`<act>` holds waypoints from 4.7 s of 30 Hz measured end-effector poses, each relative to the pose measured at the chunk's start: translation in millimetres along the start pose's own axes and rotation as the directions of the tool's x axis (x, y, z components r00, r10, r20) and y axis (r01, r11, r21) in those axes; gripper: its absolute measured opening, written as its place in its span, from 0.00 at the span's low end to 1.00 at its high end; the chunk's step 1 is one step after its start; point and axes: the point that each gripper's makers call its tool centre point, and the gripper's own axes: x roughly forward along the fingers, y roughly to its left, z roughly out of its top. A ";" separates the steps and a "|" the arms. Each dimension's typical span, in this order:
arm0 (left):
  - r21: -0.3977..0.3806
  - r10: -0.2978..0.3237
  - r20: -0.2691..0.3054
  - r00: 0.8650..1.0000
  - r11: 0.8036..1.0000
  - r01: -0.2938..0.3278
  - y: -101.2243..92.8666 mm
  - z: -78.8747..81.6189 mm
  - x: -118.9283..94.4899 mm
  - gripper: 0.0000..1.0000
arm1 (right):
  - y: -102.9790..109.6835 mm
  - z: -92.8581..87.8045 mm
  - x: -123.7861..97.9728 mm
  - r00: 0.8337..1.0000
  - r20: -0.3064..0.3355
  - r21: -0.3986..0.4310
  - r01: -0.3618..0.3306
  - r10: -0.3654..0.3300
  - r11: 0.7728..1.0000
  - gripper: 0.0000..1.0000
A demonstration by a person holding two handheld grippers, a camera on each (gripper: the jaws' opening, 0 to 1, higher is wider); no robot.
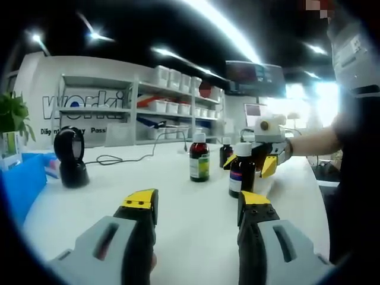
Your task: Rotate the medicine bottle to make it face forward pick up the medicine bottle inspect the drug traceability code place the medicine on the table
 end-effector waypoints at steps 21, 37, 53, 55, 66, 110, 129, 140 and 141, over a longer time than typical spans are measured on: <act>-0.004 0.000 -0.006 1.000 1.000 0.000 0.3 -1.0 0.9 0.45 | -4.4 0.0 -6.3 0.980 0.010 0.015 0.200 -0.200 0.980 0.27; -0.002 -0.003 -0.004 1.000 1.000 0.003 -0.4 -0.7 1.0 0.45 | -0.1 -0.1 -3.2 0.909 -0.028 0.029 0.416 -0.416 0.909 0.27; 0.003 0.001 -0.008 1.000 1.000 -0.001 0.1 -1.3 1.3 0.45 | -4.1 -1.3 -5.3 0.755 -0.025 0.066 0.655 -0.655 0.753 0.27; 0.001 0.002 -0.006 1.000 1.000 -0.002 0.7 -1.2 1.1 0.45 | -6.0 -1.8 -6.6 0.750 -0.024 0.076 0.661 -0.661 0.747 0.27; 0.004 0.000 -0.003 1.000 1.000 0.000 -0.3 -0.3 0.8 0.45 | 4.4 -9.5 5.3 0.841 -0.033 0.038 0.540 -0.539 0.841 0.49; 0.003 0.006 -0.011 1.000 1.000 -0.006 0.7 -1.9 1.2 0.45 | -3.4 1.1 -0.8 0.952 -0.018 -0.006 0.304 -0.304 0.953 0.27; 0.005 0.006 -0.010 1.000 1.000 -0.006 0.8 -2.0 1.1 0.44 | -2.6 2.5 0.4 0.909 -0.019 0.012 0.416 -0.416 0.909 0.28; 0.003 0.005 -0.008 1.000 1.000 -0.005 0.8 -1.8 1.2 0.44 | -3.3 -1.0 5.6 0.915 -0.027 0.006 0.404 -0.403 0.915 0.32; 0.003 0.006 -0.008 1.000 1.000 -0.006 0.8 -1.8 1.1 0.44 | -4.0 -1.1 5.3 0.912 -0.026 0.009 0.409 -0.409 0.913 0.31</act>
